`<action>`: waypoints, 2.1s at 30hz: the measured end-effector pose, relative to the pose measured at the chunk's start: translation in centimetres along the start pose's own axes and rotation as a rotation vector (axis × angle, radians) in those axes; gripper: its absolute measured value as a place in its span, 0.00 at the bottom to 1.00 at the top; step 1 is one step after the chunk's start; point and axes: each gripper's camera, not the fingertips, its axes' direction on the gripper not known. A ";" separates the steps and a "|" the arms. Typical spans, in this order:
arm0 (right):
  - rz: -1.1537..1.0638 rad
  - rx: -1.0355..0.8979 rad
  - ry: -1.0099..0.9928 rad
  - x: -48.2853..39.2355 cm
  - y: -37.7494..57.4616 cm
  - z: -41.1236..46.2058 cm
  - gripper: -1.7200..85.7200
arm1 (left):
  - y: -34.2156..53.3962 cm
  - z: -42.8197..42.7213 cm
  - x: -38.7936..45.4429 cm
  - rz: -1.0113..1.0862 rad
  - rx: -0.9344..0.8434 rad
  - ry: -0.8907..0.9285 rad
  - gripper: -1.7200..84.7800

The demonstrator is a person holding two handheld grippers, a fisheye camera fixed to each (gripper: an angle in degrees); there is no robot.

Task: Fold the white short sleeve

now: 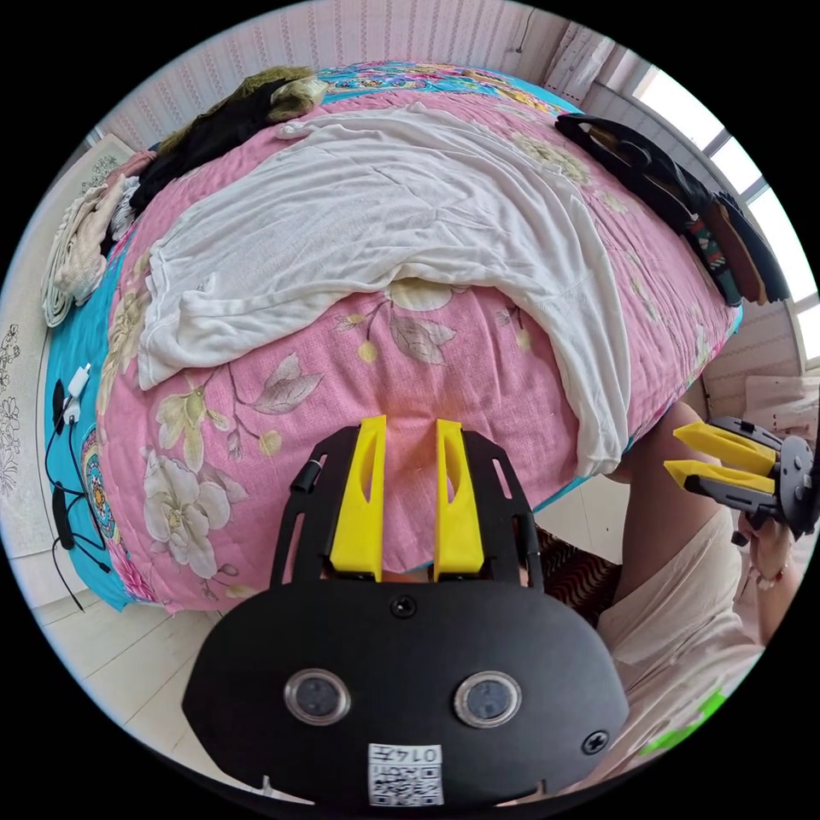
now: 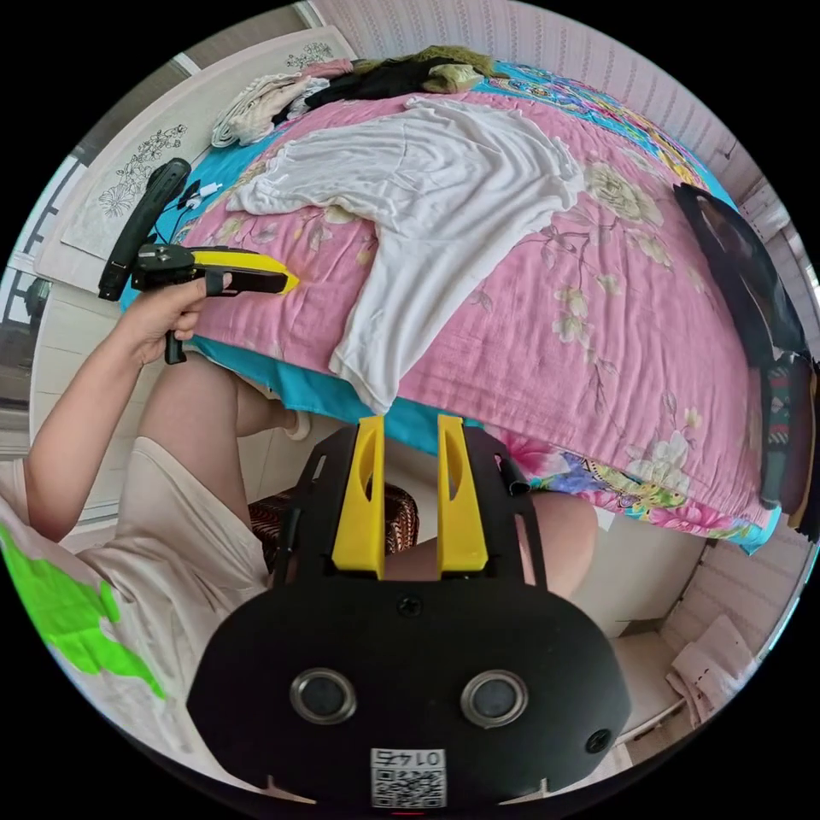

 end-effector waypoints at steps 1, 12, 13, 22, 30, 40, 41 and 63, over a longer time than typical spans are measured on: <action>-0.010 0.011 -0.001 -0.3 0.0 -0.1 0.12 | 0.0 0.1 0.1 0.001 0.000 0.000 0.13; -0.284 0.060 0.204 -9.0 -5.3 3.6 0.10 | -0.2 0.5 0.6 0.004 -0.001 0.001 0.13; -0.276 0.042 0.215 -8.9 -5.5 4.1 0.10 | -0.2 0.6 0.7 0.003 -0.002 0.003 0.13; -0.273 0.143 -0.178 -5.5 -4.8 -0.2 0.04 | -0.6 0.8 0.8 0.009 0.001 0.008 0.13; -0.228 0.056 -0.075 -2.4 -5.5 -0.2 0.10 | -1.1 0.8 1.1 0.014 -0.002 0.002 0.13; -0.303 0.065 0.048 -2.8 -6.2 -1.8 0.15 | -2.0 0.8 1.3 0.013 -0.005 -0.010 0.13; -0.303 0.060 0.030 -2.6 -6.4 -2.0 0.15 | -2.1 0.7 1.4 0.014 -0.007 -0.011 0.13; 0.247 0.286 -0.133 25.3 -18.4 -7.5 0.11 | -5.3 0.0 1.3 0.021 -0.016 0.006 0.13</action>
